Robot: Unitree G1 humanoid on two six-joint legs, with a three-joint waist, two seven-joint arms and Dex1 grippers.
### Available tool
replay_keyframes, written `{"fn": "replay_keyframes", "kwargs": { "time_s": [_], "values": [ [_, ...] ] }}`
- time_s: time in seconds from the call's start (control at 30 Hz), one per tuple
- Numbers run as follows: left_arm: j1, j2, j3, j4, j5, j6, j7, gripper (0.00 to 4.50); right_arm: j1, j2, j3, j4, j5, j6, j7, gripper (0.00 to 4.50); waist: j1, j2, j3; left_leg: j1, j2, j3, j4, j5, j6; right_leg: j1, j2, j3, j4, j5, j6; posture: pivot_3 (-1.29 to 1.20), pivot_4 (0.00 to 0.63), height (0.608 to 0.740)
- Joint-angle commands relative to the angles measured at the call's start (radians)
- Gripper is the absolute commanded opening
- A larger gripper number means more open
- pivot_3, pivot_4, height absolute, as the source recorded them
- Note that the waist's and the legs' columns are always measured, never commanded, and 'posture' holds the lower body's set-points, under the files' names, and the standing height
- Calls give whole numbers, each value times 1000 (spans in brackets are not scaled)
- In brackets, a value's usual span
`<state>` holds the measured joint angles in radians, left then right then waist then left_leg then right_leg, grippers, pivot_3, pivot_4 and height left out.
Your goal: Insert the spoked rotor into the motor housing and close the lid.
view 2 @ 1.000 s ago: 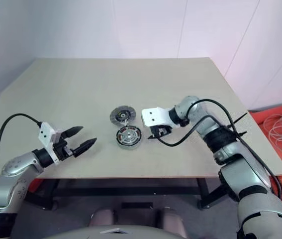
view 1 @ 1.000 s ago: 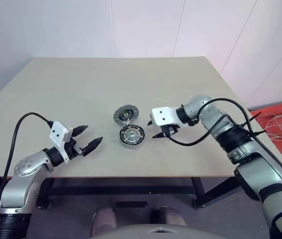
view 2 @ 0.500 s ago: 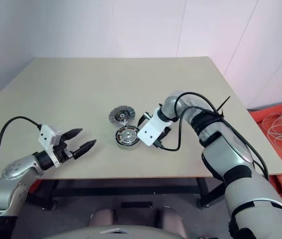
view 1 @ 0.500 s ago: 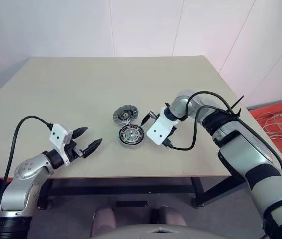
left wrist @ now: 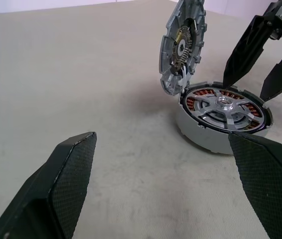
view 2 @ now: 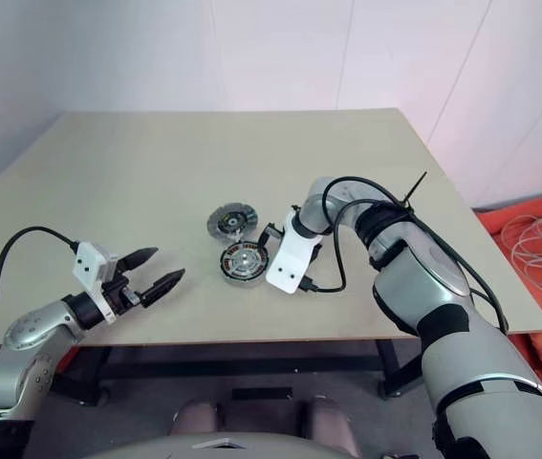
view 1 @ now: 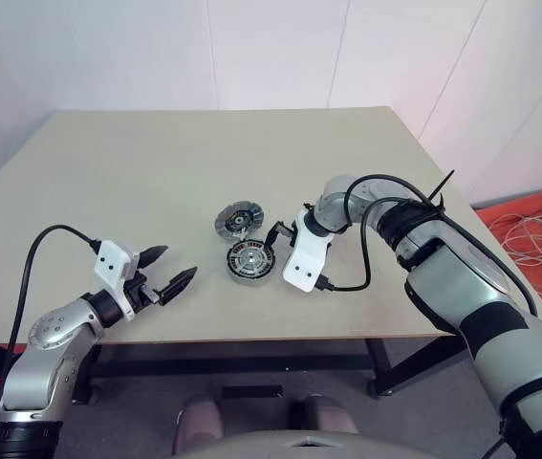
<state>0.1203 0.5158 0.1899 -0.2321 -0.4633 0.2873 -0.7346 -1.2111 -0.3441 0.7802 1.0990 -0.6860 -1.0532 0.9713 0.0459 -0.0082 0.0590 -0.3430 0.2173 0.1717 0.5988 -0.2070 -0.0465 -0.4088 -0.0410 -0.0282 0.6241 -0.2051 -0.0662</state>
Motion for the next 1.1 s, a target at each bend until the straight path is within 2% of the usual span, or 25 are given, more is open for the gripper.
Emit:
{"fn": "replay_keyframes", "kwargs": {
  "time_s": [0.03, 0.17, 0.4, 0.43, 0.5, 0.8, 0.97, 1.1],
  "values": [
    [-4, -8, 10, -48, -6, -20, 10, 4500, -31, 11, 9, 16, -18, -17, -18, 4079, -6, 0, 0, 0, 0, 0, 0, 0, 0, 0, 0, 0, 0, 0, 0, 0, 0, 740],
    [6, -18, 4, -54, -2, -23, 14, 4500, -35, 14, 18, 29, -39, -27, -29, 2862, -7, 1, 0, 0, 0, 0, 0, 0, 0, 0, 0, 0, 0, 0, 0, 0, 0, 740],
    [-11, -23, 1, -44, 2, -23, 15, 4500, -45, 42, 12, 37, -29, -18, -30, 347, -5, 0, 0, 1, 0, 0, 0, 0, 0, 0, 0, 0, 0, 0, 0, 0, 0, 740],
    [-14, -23, 0, -42, 3, -23, 15, 4500, -45, 46, 10, 36, -26, -17, -26, 140, -6, 0, 0, 1, 0, 0, 0, 0, 0, 1, 0, 0, 0, 0, 0, 0, 0, 740],
    [-16, -25, -3, -40, 4, -25, 15, 4500, -45, 56, 2, 32, -13, -8, -15, 1, -7, 1, 0, 1, 0, 0, 0, 0, 0, 0, 0, 0, 0, 0, 0, 0, 0, 740],
    [-40, -29, -18, -21, 7, -28, 14, 4500, -33, 78, -69, -73, 123, 140, 185, 0, -7, 1, 1, 1, 4, 0, 0, 0, 0, -1, 1, 0, 1, 1, -1, 0, 0, 740],
    [-55, -31, -29, -6, 9, -28, 9, 4500, -7, 25, -101, -230, 215, 288, 361, 0, -3, 1, 1, -4, 4, 0, 0, 0, 0, -5, 1, 0, 0, 1, -1, 0, 0, 740],
    [-77, -27, -38, 12, 10, -27, -1, 4500, 41, -24, -126, -434, 279, 456, 490, 0, 1, 1, 1, -6, 4, 0, 0, 0, 0, -8, 1, 0, 0, 1, -2, 0, 0, 740]
  ]
}}
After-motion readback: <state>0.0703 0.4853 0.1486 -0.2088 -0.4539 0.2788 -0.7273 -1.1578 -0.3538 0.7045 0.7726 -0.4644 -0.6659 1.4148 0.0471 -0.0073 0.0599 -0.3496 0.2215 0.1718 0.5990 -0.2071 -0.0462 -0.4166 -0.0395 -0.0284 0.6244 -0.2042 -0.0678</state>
